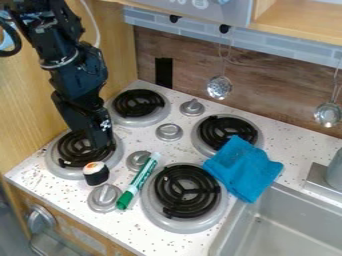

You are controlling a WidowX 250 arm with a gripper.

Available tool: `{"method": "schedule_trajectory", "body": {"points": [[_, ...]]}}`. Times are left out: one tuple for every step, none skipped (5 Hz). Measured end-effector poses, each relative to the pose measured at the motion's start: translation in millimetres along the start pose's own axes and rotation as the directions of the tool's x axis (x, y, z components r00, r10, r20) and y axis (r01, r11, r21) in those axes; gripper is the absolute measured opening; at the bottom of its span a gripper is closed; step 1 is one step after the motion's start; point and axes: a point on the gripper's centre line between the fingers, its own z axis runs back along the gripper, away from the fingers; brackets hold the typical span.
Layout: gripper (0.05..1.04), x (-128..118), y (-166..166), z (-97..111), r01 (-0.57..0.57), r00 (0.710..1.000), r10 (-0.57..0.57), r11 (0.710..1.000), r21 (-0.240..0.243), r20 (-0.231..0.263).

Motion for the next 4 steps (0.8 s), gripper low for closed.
{"method": "schedule_trajectory", "body": {"points": [[1.001, -2.6, -1.6, -5.9, -0.006, 1.0, 0.005, 1.0, -0.012, -0.02], [1.001, 0.2, 10.6, -33.1, -0.152, 0.985, 0.151, 0.988, -0.007, -0.086], [1.001, 6.7, 24.1, -52.0, -0.219, 0.969, 0.22, 0.975, 0.021, -0.115], [1.001, 11.0, 31.9, -66.4, -0.289, 0.948, 0.292, 0.957, 0.042, -0.128]]}}
